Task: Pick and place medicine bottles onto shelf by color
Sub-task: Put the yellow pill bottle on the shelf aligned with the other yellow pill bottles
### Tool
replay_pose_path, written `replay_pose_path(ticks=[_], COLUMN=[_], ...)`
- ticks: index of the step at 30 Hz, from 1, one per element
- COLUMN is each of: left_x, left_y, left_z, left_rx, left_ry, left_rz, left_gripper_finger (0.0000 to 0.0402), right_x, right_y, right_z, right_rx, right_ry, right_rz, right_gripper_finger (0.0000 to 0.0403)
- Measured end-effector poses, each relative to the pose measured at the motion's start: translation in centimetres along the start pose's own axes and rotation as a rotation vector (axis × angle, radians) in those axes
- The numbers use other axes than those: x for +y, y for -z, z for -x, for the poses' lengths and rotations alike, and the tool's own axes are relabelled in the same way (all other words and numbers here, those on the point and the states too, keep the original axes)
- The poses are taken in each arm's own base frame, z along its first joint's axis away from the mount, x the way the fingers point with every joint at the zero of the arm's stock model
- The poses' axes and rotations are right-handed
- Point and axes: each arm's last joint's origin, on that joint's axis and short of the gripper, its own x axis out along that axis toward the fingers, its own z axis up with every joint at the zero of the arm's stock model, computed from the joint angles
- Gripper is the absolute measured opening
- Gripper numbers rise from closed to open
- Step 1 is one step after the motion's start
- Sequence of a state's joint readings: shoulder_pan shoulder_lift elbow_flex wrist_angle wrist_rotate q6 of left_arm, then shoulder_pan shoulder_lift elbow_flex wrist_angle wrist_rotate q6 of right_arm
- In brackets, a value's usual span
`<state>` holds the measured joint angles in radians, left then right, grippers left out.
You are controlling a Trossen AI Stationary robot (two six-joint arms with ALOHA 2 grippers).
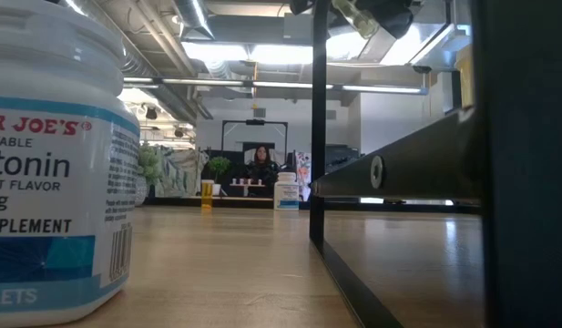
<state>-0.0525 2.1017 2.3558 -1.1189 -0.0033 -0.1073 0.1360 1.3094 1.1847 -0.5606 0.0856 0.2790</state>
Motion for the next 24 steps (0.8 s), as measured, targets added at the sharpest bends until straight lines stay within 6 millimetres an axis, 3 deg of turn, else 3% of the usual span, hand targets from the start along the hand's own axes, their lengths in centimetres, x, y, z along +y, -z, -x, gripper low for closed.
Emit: replay_pose_path(ticks=[10, 24], left_x=[0.01, 0.04], left_y=[-0.03, 0.11], left_z=[0.00, 0.03], left_rx=[-0.004, 0.010], left_ry=[-0.004, -0.012], left_rz=[-0.005, -0.005], left_gripper_finger=[0.0091, 0.0105], right_x=[0.02, 0.03], right_y=[-0.05, -0.15], right_z=[-0.01, -0.04], right_rx=[-0.004, -0.012], right_ry=[-0.002, -0.003], right_rz=[-0.001, -0.001], right_gripper_finger=[0.0104, 0.0098])
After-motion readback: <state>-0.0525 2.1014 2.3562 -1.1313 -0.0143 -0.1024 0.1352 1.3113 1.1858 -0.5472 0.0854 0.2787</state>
